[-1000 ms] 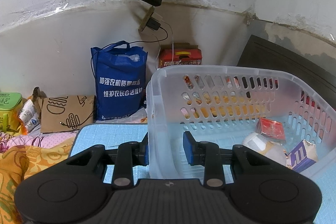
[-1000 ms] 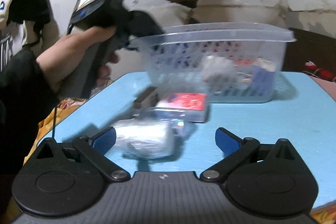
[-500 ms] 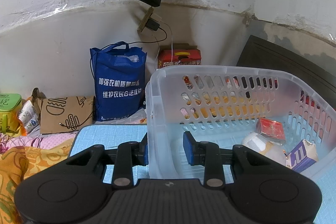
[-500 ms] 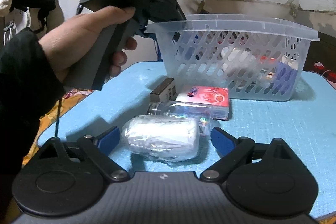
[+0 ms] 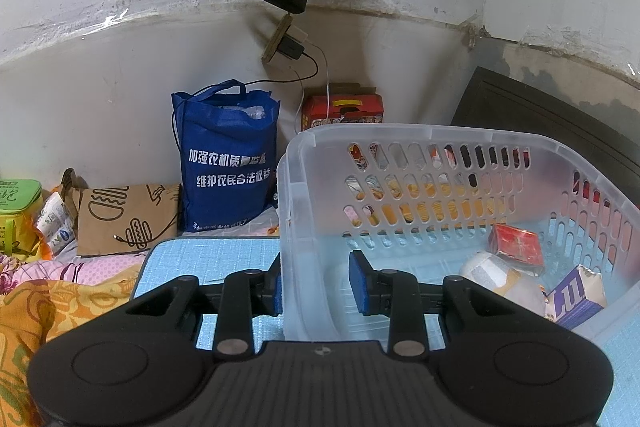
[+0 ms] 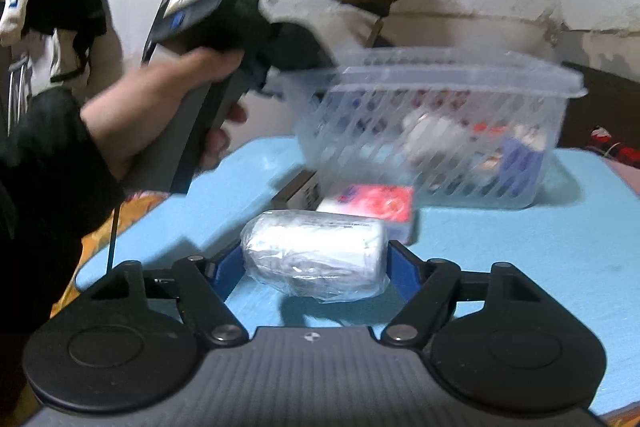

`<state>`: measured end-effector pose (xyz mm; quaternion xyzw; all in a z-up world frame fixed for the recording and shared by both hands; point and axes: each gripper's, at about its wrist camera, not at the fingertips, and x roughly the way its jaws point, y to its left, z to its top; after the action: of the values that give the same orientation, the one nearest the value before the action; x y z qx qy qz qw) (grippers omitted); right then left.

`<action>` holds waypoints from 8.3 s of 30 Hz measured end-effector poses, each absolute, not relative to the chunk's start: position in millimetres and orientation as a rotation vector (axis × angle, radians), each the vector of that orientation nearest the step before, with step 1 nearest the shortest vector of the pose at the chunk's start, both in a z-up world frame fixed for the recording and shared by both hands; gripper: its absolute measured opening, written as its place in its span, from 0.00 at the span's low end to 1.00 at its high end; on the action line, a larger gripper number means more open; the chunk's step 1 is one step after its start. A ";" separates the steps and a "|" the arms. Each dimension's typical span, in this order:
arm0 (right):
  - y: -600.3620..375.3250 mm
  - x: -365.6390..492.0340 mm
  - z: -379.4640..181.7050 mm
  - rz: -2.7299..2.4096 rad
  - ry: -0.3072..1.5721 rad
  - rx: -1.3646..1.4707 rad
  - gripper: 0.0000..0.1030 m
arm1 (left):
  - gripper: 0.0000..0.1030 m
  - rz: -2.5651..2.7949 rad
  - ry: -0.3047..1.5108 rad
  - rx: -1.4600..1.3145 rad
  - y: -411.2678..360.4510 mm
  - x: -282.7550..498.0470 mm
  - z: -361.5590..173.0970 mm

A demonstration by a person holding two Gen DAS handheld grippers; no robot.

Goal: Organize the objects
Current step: 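Grasp the plastic-wrapped white roll with the right tool, then lift the white roll with the right tool and release it into the basket, then grasp the clear plastic bottle with the right tool, then lift the clear bottle with the right tool and release it into the basket, then grasp the pink tissue pack with the right tool, then lift the pink tissue pack with the right tool and release it into the basket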

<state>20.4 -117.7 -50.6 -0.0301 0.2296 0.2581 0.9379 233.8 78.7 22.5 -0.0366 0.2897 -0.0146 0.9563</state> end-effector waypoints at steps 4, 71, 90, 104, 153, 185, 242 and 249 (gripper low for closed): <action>-133.6 21.7 -42.5 0.498 0.443 -0.050 0.75 | 0.34 -0.033 0.593 -0.070 77.8 234.3 21.8; -137.1 58.4 -71.1 0.482 0.560 0.088 1.00 | 0.31 -0.031 0.580 -0.112 87.2 235.0 18.4; -115.0 55.3 -73.1 0.456 0.500 -0.038 0.83 | 0.32 -0.042 0.575 -0.117 87.7 233.1 17.3; -189.2 52.4 -57.7 0.379 0.408 -0.016 0.83 | 0.32 -0.041 0.577 -0.119 88.0 233.6 17.1; -188.7 198.9 75.7 0.471 0.326 -0.084 0.83 | 0.32 -0.041 0.577 -0.124 90.0 234.1 17.3; -211.1 108.5 -41.7 0.433 0.462 0.068 1.00 | 0.34 -0.045 0.572 -0.138 88.7 233.6 16.0; -218.7 67.8 -35.5 0.462 0.461 -0.016 0.79 | 0.34 -0.037 0.569 -0.139 92.0 236.5 15.9; -235.0 57.3 13.3 0.492 0.322 -0.004 0.78 | 0.34 -0.035 0.568 -0.138 91.8 235.9 15.8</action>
<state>57.3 -235.0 13.3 -0.0019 0.1585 0.2424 0.9571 235.9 91.8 15.8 -0.0680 0.2802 -0.0173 0.9574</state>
